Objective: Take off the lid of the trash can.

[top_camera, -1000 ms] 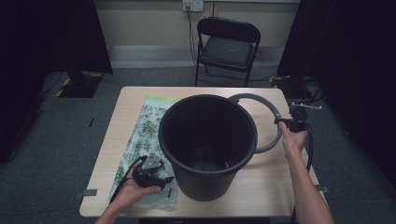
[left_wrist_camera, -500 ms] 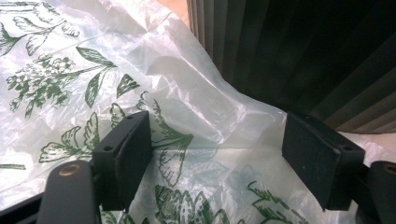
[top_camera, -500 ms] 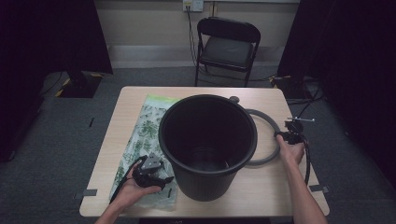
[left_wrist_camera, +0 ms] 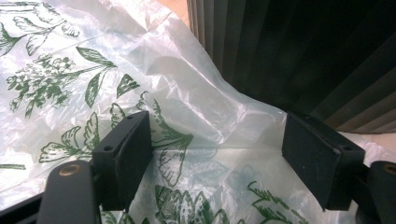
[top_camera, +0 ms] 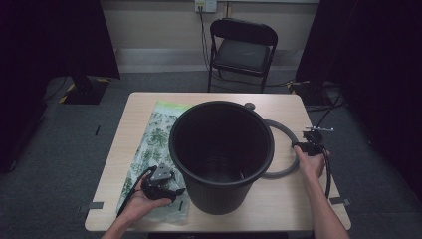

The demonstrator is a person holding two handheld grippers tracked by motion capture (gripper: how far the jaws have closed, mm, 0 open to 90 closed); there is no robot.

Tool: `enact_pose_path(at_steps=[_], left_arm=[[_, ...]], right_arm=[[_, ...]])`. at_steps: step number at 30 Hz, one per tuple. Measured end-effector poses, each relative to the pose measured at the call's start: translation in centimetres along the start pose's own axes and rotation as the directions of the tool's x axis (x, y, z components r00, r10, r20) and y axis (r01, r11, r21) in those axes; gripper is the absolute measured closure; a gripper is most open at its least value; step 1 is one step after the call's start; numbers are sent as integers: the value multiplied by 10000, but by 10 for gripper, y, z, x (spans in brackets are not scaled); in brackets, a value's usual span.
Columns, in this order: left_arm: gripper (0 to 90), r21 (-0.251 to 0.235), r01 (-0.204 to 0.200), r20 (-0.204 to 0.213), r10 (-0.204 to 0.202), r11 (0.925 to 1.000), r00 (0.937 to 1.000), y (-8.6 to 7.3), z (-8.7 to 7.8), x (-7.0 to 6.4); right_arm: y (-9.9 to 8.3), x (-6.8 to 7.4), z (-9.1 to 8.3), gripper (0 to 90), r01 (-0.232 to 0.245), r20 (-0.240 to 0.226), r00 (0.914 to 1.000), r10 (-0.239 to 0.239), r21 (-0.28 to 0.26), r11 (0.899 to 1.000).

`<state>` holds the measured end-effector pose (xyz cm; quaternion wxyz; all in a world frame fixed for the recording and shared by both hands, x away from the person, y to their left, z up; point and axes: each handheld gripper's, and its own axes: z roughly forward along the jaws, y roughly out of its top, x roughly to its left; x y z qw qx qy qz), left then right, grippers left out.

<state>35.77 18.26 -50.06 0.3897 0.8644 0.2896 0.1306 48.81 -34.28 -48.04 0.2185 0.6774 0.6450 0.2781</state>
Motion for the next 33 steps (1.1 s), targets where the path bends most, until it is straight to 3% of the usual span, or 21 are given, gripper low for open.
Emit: enact_pose_path(at_steps=[6,7,14,18,20,22,28,30,31,32,33], left_arm=[[239,3,-2,1,2,10000,10000,0,0,0],[238,1,1,-1,-1,10000,10000,0,0,0],[239,26,-19,27,19,10000,10000,0,0,0],[245,245,240,301,-247,9994,9992,2,-4,0],[251,27,290,422,-291,9996,9987,2,-8,1],[251,-283,434,294,-426,9987,9987,3,-16,3],[252,-771,781,-262,-804,9940,9964,-1,-38,18],[252,-964,896,-557,-953,9913,9939,-4,-44,24],[252,-932,830,-713,-898,9922,9934,-6,-47,28],[252,-932,830,-713,-898,9922,9934,-6,-47,28],[250,-1013,1159,-904,-1252,9881,9880,-10,-52,35]], right_arm=[[-1,8,-7,560,570,-28,9984,-571,-290,9980],[0,13,-13,557,937,122,9956,-932,-507,9943],[-3,29,-36,518,1619,-711,9831,-1687,-926,9825],[-17,49,-58,509,2276,-1642,9552,-2464,-1253,9657],[-25,57,-66,510,2652,-1901,9388,-2871,-1326,9550],[-35,64,-73,501,2916,-2440,9165,-3171,-1355,9469],[-66,78,-91,509,3687,-3033,8639,-4021,-1631,9151],[-78,83,-93,506,3840,-3499,8367,-4212,-1736,9069],[-84,86,-93,506,4155,-3509,8223,-4480,-1678,8940],[-84,86,-93,506,4155,-3509,8223,-4480,-1678,8940],[-93,94,-92,505,4599,-3666,7945,-4841,-1573,8739]])
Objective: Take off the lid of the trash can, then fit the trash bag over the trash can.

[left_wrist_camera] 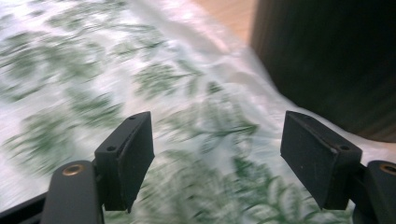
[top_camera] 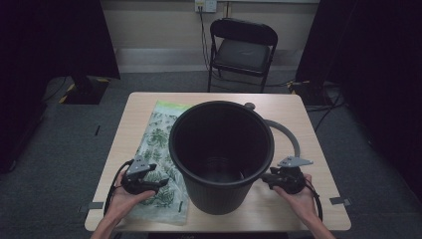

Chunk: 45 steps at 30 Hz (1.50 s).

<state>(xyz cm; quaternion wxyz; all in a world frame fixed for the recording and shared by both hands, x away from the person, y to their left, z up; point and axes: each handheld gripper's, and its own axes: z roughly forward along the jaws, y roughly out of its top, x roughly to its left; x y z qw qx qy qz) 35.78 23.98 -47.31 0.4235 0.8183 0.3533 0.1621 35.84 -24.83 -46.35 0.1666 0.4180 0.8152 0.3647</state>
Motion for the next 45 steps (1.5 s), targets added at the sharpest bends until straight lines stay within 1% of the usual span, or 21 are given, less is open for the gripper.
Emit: enact_pose_path(at_steps=[2,3,4,5,7,8,11,14,16,17,18,21,26,28,30,33,36,39,41,42,45], left_arm=[[249,-23,39,-365,-40,10000,9993,-2,-5,7],[249,-23,39,-365,-40,10000,9993,-2,-5,7],[249,-45,307,-584,-309,9995,9978,-5,-7,14],[249,-45,307,-584,-309,9995,9978,-5,-7,14],[249,-184,779,-911,-792,9968,9927,-11,-11,26],[250,-102,807,-1148,-814,9967,9900,-13,-12,30],[245,-24,1064,-1205,-1059,9943,9871,-17,-14,37],[244,-66,1334,-1652,-1326,9910,9773,-25,-19,45],[240,-9,1550,-1681,-1529,9879,9738,-27,-20,48],[238,-9,1550,-1681,-1529,9879,9738,-27,-20,48],[240,84,1576,-1996,-1528,9875,9679,-28,-19,49],[243,348,1645,-2138,-1535,9858,9648,-29,-17,50],[234,832,1686,-2161,-1473,9822,9652,-32,-14,53],[230,1209,1450,-2215,-1157,9820,9683,-32,-11,52],[213,1329,1548,-2168,-1237,9790,9683,-33,-8,52],[206,1321,1579,-2203,-1263,9786,9672,-33,-8,52],[200,1204,1748,-2356,-1429,9772,9613,-33,-6,50],[207,1266,1790,-2318,-1464,9757,9617,-32,-6,49],[256,1272,1732,-2340,-1401,9766,9621,-31,-6,48],[320,1322,1535,-2065,-1242,9793,9705,-29,-7,45],[468,1360,1459,-1897,-1188,9799,9746,-26,-6,41]], right_arm=[[-3,9,5,499,343,-219,9992,-339,169,9993],[-4,13,8,497,491,-311,9984,-481,349,9982],[-6,16,12,488,632,-375,9974,-615,450,9970],[-6,16,12,488,632,-375,9974,-615,450,9970],[-8,24,23,457,922,-524,9948,-875,952,9912],[-8,26,26,432,1067,-506,9935,-1023,943,9898],[-8,26,28,394,1026,-475,9940,-989,844,9911],[-12,23,30,368,1080,-554,9929,-1056,424,9932],[-14,23,30,367,1140,-576,9920,-1121,305,9930],[-14,23,30,367,1140,-576,9920,-1121,305,9930],[-15,23,30,366,1132,-601,9919,-1116,241,9933],[-15,22,30,365,1170,-634,9913,-1155,200,9929],[-15,22,30,364,1188,-652,9909,-1174,181,9928],[-15,22,30,364,1193,-662,9908,-1179,184,9927],[-15,22,30,364,1170,-652,9912,-1153,220,9929],[-15,22,30,363,1161,-661,9912,-1144,229,9930],[-15,22,30,362,1173,-676,9910,-1156,226,9928],[-14,22,30,361,1174,-695,9909,-1155,230,9928],[-14,22,30,360,1175,-699,9908,-1156,237,9928],[-14,22,30,360,1168,-698,9909,-1149,240,9929],[-14,22,30,360,1159,-696,9911,-1139,257,9929]])
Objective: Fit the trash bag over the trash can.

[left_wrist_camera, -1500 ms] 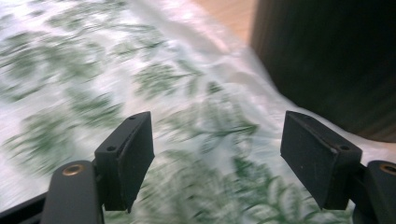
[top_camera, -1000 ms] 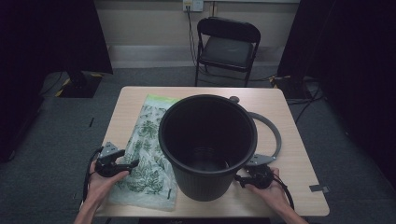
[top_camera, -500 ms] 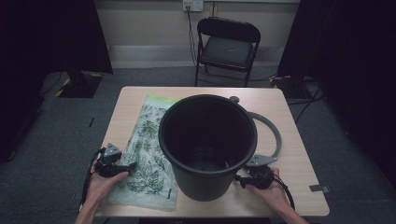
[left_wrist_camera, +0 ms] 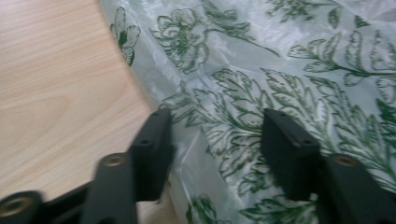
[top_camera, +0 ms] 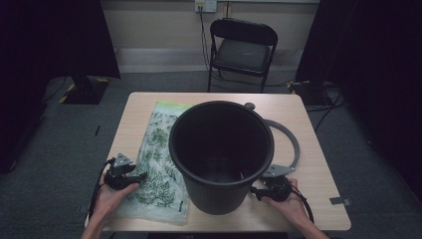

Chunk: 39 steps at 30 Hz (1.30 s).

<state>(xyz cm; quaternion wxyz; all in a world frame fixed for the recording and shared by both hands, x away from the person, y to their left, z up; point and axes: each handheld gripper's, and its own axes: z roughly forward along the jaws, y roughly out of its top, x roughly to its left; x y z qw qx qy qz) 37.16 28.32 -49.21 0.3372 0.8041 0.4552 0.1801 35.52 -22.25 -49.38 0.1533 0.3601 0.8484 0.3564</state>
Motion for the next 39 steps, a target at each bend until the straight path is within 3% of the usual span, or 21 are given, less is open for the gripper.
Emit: enact_pose_path(at_steps=[6,8,9,12,21,26,28,32,36,39], left_arm=[[727,41,-181,335,180,9998,9993,4,2,-5],[795,119,-290,515,283,9995,9983,5,2,-6],[836,80,-159,795,152,9998,9967,5,2,-6],[890,94,-287,896,277,9995,9956,5,3,-7],[900,158,-353,1097,333,9993,9934,6,2,-10],[900,-100,-361,1282,370,9993,9911,7,-1,-12],[900,-465,-314,1424,377,9984,9891,10,-6,-13],[900,-633,-375,1505,466,9973,9875,12,-8,-17],[900,-967,-379,1750,545,9946,9831,15,-11,-21],[900,-1393,-345,2134,640,9896,9749,20,-15,-28]], right_arm=[[0,0,0,360,51,-28,10000,-51,-49,10000],[-1,0,0,360,59,-32,10000,-59,-91,9999],[-1,0,0,360,52,-29,10000,-52,-69,10000],[0,0,0,359,40,-26,10000,-40,-43,10000],[4,-1,0,357,-166,-30,9999,167,312,9994],[6,-2,-2,357,-319,-85,9994,322,386,9987],[6,-4,-5,366,-406,-95,9991,408,184,9990],[7,-5,-7,371,-491,-101,9987,492,120,9987],[10,-9,-15,375,-741,-172,9971,735,-407,9964],[11,-15,-22,375,-1030,-155,9947,1021,-792,9915]])
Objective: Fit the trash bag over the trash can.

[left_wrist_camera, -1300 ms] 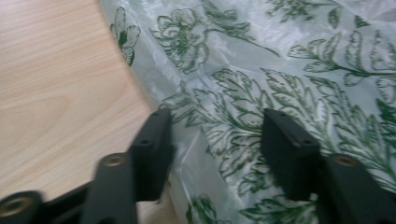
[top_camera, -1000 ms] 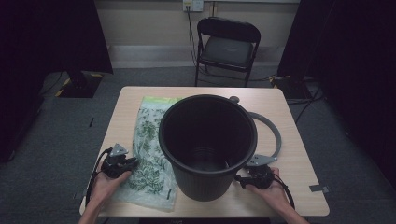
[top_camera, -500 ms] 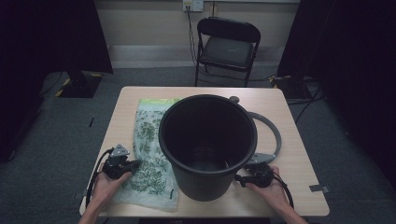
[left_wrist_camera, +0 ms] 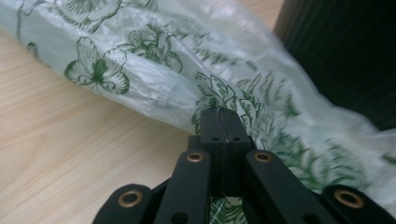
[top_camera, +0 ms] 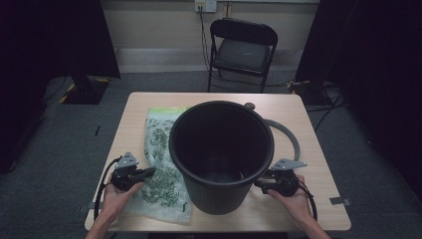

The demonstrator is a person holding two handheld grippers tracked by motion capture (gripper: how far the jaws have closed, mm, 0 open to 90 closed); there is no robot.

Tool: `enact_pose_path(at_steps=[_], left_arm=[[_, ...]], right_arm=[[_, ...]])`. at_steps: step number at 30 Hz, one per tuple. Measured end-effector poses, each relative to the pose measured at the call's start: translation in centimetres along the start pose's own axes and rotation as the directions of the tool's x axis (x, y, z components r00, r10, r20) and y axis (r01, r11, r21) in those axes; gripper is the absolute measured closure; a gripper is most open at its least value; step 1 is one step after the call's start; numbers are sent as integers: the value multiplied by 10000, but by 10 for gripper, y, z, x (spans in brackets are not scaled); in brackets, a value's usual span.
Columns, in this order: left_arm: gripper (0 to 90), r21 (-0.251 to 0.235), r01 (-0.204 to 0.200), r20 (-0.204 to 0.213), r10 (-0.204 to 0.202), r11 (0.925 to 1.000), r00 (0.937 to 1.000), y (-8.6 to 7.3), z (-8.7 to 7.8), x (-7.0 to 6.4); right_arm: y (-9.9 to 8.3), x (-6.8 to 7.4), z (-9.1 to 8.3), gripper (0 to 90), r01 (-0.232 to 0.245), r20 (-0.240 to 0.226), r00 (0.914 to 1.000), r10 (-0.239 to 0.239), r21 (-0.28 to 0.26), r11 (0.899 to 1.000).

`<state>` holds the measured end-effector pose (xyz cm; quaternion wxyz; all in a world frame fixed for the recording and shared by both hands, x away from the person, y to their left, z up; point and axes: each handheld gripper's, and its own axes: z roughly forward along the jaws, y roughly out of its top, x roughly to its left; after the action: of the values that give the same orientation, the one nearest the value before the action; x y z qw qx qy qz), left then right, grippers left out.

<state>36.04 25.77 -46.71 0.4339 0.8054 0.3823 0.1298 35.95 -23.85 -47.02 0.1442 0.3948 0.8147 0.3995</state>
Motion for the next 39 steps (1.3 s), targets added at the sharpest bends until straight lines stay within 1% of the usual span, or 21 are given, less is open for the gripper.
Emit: enact_pose_path(at_steps=[1,3,4,6,9,11,12,13,17,19,20,23,24,26,27,28,29,30,31,34,39], left_arm=[[900,0,0,0,0,10000,10000,0,0,0],[900,-187,-186,172,189,9997,9997,3,-2,-5],[900,-462,-341,303,356,9983,9989,7,-3,-11],[900,-693,-548,434,579,9961,9974,12,-5,-16],[900,-1112,-650,558,715,9917,9959,21,-6,-23],[900,-1194,-664,594,739,9906,9955,23,-6,-25],[900,-1456,-725,483,803,9867,9956,29,-8,-28],[900,-1670,-664,524,761,9837,9957,31,-9,-29],[900,-2109,-755,658,912,9746,9937,42,-14,-33],[900,-2283,-820,679,999,9701,9927,47,-17,-34],[900,-2363,-766,728,962,9686,9927,49,-18,-35],[900,-2460,-843,696,1044,9656,9921,53,-19,-38],[900,-2672,-694,779,933,9611,9926,56,-19,-39],[900,-2673,-764,722,990,9606,9925,58,-20,-39],[900,-2890,-570,812,838,9556,9932,62,-21,-38],[900,-2890,-570,812,838,9556,9932,62,-21,-38],[900,-2992,-523,846,811,9528,9931,64,-22,-37],[900,-3144,-586,759,867,9475,9933,69,-24,-38],[900,-3232,-493,840,805,9451,9932,71,-25,-39],[900,-3427,-603,798,930,9375,9925,80,-27,-41],[900,-4011,-739,701,1110,9131,9913,98,-41,-41]], right_arm=[[1,-1,-2,376,-25,15,10000,25,-146,9999],[4,-2,-4,376,-26,65,10000,27,-245,9997],[9,-4,-7,376,-153,68,9999,157,-533,9985],[15,-5,-10,382,-102,44,9999,105,-726,9973],[21,-6,-13,396,-89,-15,10000,88,-899,9959],[26,-7,-16,399,-149,-56,9999,144,-1052,9943],[29,-8,-17,399,-300,-171,9995,283,-1128,9932],[32,-9,-19,399,-366,-255,9991,337,-1215,9919],[46,-12,-26,408,-401,-316,9989,353,-1671,9851],[52,-14,-29,411,-463,-307,9987,412,-1900,9807],[54,-14,-30,412,-482,-263,9987,438,-1971,9792],[57,-13,-30,418,-416,-224,9990,379,-1963,9797],[58,-13,-31,425,-384,-230,9991,345,-2002,9790],[58,-13,-32,430,-414,-246,9990,370,-2118,9764],[60,-14,-35,445,-458,-295,9988,402,-2218,9740],[60,-14,-35,445,-458,-295,9988,402,-2218,9740],[62,-15,-36,469,-497,-290,9986,443,-2260,9729],[63,-15,-37,473,-531,-267,9985,483,-2304,9716],[65,-16,-39,479,-554,-276,9984,503,-2368,9700],[71,-17,-44,499,-564,-256,9983,516,-2552,9653],[86,-19,-57,522,-510,-203,9987,470,-3035,9515]])
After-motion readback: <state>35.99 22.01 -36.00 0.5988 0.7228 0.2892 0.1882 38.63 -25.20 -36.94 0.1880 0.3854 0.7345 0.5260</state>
